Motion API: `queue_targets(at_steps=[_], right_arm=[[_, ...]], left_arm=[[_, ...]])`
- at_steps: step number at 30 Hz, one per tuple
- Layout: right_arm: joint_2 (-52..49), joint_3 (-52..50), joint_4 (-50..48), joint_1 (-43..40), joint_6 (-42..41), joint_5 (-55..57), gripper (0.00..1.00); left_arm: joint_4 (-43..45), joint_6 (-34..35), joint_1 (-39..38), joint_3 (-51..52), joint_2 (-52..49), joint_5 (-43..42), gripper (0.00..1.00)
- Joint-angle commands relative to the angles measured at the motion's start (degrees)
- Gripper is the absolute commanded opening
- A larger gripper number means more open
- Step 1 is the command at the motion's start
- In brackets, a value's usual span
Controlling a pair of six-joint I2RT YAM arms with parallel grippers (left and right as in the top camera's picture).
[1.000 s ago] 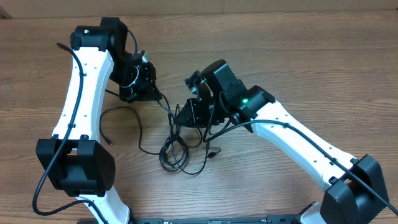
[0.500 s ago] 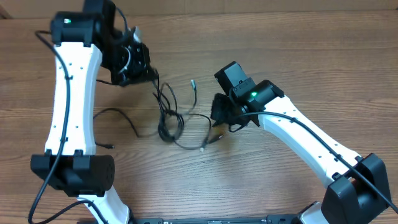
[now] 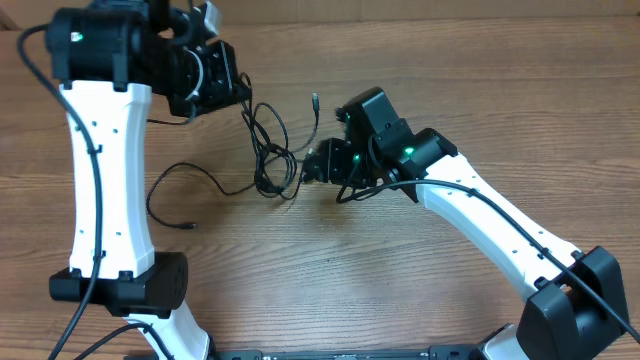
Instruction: Untangle cables
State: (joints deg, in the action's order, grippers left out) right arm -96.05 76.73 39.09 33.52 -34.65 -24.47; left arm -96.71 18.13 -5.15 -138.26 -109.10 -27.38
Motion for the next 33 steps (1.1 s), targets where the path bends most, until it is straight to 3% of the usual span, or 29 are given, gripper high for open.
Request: queue_targets(at_steps=[1,9,14,21,31,33], right_arm=[[1.1,0.6,-0.9,-0.3,8.7,-11.4,0.61],[1.1,0.6,-3.5,-0.3,9.5,-11.7,0.64],[1.1,0.6,-4.0,-0.2,9.4,-11.5,0.75],[-1.0,0.5,-4.1,1.6,6.2,-4.0,0.70],[-4.4,0.5,-7.2,2.2,3.5,-2.1,0.45],[-6.7,0.5,-7.0,2.1,2.9,-1.9,0.23]], left_arm=[[-0.1,1.3,-1.7,4.9,0.5,5.2,0.04],[0.4,1.2,-2.0,16.0,0.5,5.7,0.04],[0.5,-0.3,-2.2,17.5,0.5,1.3,0.04],[1.0,-1.0,-3.8,17.5,0.5,-0.7,0.04],[1.1,-1.0,-4.3,17.5,0.5,-0.8,0.04],[1.0,-1.0,-4.3,17.5,0.5,-0.8,0.04]])
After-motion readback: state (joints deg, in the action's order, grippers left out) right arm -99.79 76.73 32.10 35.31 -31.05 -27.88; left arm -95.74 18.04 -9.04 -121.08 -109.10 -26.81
